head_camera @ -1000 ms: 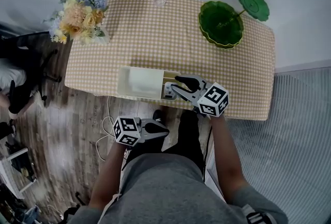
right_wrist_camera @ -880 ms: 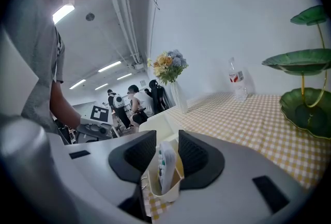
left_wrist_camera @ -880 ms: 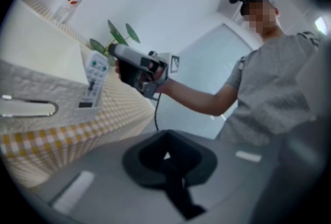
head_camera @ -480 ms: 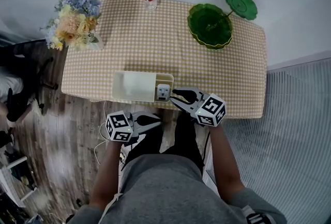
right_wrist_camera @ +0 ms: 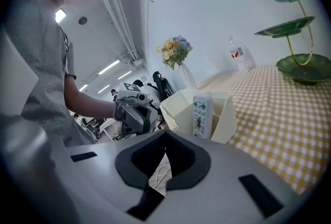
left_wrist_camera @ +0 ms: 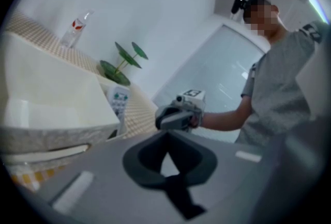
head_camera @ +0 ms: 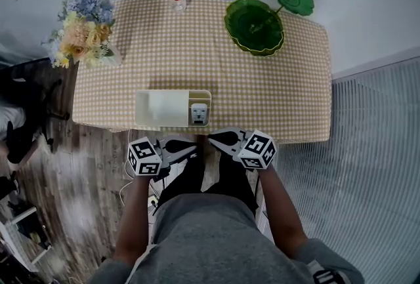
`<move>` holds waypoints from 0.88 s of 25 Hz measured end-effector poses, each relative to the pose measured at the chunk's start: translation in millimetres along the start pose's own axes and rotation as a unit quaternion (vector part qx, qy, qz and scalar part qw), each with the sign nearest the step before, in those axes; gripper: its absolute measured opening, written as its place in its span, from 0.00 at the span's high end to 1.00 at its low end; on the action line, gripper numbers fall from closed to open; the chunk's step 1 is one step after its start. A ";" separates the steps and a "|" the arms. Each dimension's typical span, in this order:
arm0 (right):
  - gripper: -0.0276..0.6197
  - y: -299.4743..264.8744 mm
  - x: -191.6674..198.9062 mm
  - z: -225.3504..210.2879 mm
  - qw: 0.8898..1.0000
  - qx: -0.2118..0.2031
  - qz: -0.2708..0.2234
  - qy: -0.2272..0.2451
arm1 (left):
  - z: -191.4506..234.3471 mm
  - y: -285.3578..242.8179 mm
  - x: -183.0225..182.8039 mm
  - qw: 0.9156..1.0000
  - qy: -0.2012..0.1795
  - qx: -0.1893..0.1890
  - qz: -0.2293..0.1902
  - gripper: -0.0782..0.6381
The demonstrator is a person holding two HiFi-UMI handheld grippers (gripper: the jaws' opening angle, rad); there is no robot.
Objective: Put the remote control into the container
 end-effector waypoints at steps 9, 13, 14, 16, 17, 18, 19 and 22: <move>0.93 -7.6 3.1 8.7 1.000 -0.021 0.004 0.002 | 3.5 1.1 -2.6 1.000 0.000 0.000 0.001 0.89; 0.93 -10.1 2.0 9.5 1.000 -0.026 0.008 0.007 | 4.2 1.6 -2.5 1.000 0.002 0.001 0.003 0.89; 0.93 -10.5 2.2 9.6 1.000 -0.027 0.010 0.008 | 4.4 1.4 -2.5 1.000 0.001 0.002 0.003 0.89; 0.93 -11.1 2.2 9.6 0.999 -0.028 0.013 0.008 | 4.7 1.2 -2.9 1.000 0.001 0.002 0.004 0.89; 0.93 -11.6 2.0 9.6 0.999 -0.029 0.014 0.008 | 5.0 1.4 -3.1 1.000 0.001 0.003 0.003 0.89; 0.93 -12.1 1.7 9.6 0.999 -0.029 0.015 0.008 | 5.2 1.6 -3.3 1.000 0.002 0.003 0.003 0.89; 0.93 -12.5 1.4 9.7 0.999 -0.029 0.016 0.008 | 5.3 1.9 -3.4 1.000 0.002 0.004 0.003 0.89; 0.93 -13.2 1.5 9.7 0.999 -0.031 0.018 0.007 | 5.6 1.9 -2.9 1.000 0.003 0.004 0.002 0.89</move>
Point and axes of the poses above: the fingertips, and each gripper's own axes: y backward along the fingers, z to its left, x out of its underside, the point moved 8 cm from there along y, backward along the fingers, and after that the axes turned 7 degrees about z, right-handed, at the moved point
